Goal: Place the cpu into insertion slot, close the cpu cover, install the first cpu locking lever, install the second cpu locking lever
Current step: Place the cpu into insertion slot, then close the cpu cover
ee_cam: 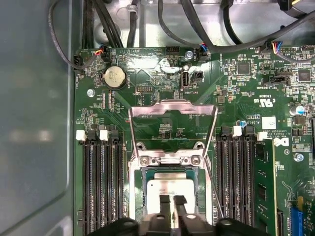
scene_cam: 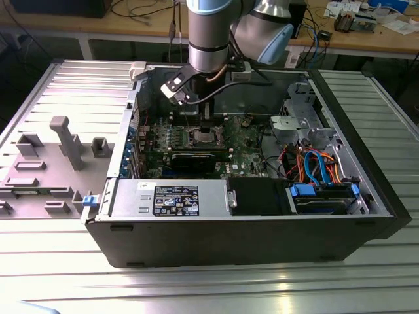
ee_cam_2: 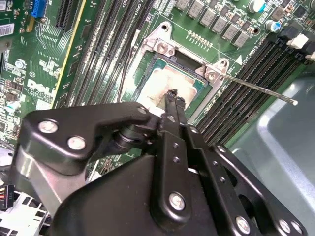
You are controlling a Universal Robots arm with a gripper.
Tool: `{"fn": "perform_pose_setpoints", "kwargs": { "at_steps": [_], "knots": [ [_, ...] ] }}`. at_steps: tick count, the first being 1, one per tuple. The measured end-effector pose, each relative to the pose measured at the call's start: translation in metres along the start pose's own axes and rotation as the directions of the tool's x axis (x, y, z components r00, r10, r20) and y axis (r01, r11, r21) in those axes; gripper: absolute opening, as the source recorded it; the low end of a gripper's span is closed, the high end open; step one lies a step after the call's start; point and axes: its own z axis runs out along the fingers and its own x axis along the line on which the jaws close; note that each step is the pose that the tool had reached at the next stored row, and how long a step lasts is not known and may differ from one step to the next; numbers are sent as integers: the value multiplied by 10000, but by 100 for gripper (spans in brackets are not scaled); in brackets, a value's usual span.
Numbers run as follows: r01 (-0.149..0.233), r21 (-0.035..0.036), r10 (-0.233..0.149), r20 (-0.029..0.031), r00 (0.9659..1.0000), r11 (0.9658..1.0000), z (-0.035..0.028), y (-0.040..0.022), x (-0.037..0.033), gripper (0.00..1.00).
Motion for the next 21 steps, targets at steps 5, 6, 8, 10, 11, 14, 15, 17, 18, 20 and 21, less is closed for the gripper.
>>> {"fn": "perform_pose_setpoints", "kwargs": {
  "at_steps": [5, 6, 8, 10, 11, 14, 15, 17, 18, 20, 21],
  "knots": [
    [103, 2, -103, -12, 9999, 9999, 1, 9, 1, 11],
    [104, 2, -104, -13, 9999, 9999, 1, 10, 1, 11],
    [115, 2, -115, -21, 9999, 9999, 1, 10, 1, 11],
    [115, 2, -115, -20, 9999, 9999, -2, 10, 0, 11],
    [115, 2, -115, -19, 9999, 9999, -6, 10, 0, 11],
    [115, 3, -115, -19, 9999, 9999, -18, 10, 0, 11],
    [115, 3, -115, -19, 9999, 9999, -24, 10, 0, 11],
    [117, 2, -117, -13, 9999, 9999, -35, 11, 1, 11],
    [118, 3, -118, -9, 9999, 9999, -40, 12, 0, 11],
    [116, 2, -116, -5, 9999, 9999, -54, 11, 0, 11],
    [116, 2, -116, -5, 9999, 9999, -62, 12, 0, 11]
  ]
}}
